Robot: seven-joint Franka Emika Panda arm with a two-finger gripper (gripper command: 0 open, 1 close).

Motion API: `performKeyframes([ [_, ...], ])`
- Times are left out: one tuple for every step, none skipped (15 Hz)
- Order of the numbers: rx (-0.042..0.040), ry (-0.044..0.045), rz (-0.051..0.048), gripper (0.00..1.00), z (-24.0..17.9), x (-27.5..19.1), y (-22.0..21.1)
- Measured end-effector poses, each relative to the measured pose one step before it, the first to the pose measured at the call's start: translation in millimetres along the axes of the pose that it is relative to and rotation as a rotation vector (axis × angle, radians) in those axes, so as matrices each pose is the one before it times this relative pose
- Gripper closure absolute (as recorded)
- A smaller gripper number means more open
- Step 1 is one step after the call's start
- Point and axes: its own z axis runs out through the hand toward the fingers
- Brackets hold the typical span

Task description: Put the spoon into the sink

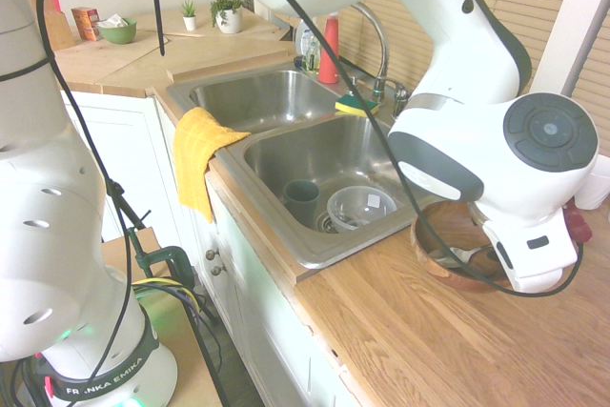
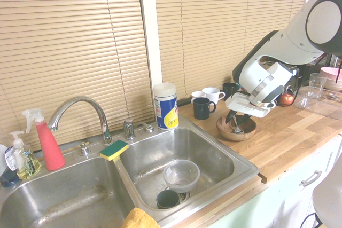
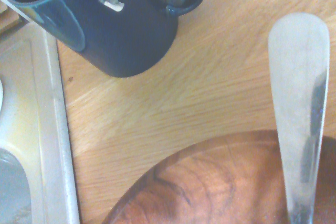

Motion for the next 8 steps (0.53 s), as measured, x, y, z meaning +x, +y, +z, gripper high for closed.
performKeyframes([
  [-0.00109, -0.00172, 0.00052, 1.0, 0.82, -0.07, 0.56],
  [-0.00169, -0.0026, 0.00001, 1.0, 1.2, -0.36, 0.41],
  [-0.00226, -0.00254, -0.00051, 1.0, 1.6, -0.64, 0.27],
  [-0.00225, -0.00208, -0.00041, 1.0, 1.44, -0.46, 0.32],
  [-0.00193, -0.0019, -0.00041, 1.0, 1.33, -0.41, 0.29],
  [-0.00077, -0.00132, 0.00045, 1.0, 1.15, -0.21, 0.2],
  [0.00149, -0.00062, 0.00202, 1.0, 1.08, 0.23, -0.08],
  [0.00137, -0.00074, 0.00076, 1.0, 1.61, 0.58, 0.31],
])
